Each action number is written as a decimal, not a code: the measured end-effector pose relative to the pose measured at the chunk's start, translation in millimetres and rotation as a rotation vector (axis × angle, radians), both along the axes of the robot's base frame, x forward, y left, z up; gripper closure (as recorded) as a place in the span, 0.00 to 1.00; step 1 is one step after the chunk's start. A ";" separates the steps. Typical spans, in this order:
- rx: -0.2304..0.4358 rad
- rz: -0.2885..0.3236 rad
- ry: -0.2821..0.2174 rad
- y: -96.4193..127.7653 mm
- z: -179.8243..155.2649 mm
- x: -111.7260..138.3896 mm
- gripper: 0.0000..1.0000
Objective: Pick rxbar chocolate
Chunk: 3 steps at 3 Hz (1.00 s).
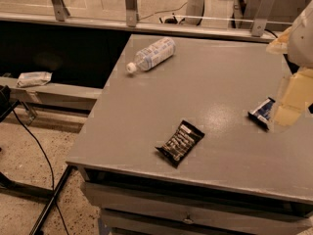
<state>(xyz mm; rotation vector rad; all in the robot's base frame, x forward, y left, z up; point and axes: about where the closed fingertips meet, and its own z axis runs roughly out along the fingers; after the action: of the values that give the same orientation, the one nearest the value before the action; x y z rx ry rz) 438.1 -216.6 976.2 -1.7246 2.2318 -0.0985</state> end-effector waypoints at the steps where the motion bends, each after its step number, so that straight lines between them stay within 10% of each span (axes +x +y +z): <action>1: -0.001 0.010 0.002 2.1 -1.1 1.5 0.00; 3: -0.009 0.267 0.057 69.2 -36.5 26.3 0.00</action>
Offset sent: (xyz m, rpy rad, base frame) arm 0.0305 0.0410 -0.0301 -0.0170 0.0755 0.2051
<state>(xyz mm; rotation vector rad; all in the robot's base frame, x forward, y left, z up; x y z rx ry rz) 464.4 -147.4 939.7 -2.0355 2.0186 0.0016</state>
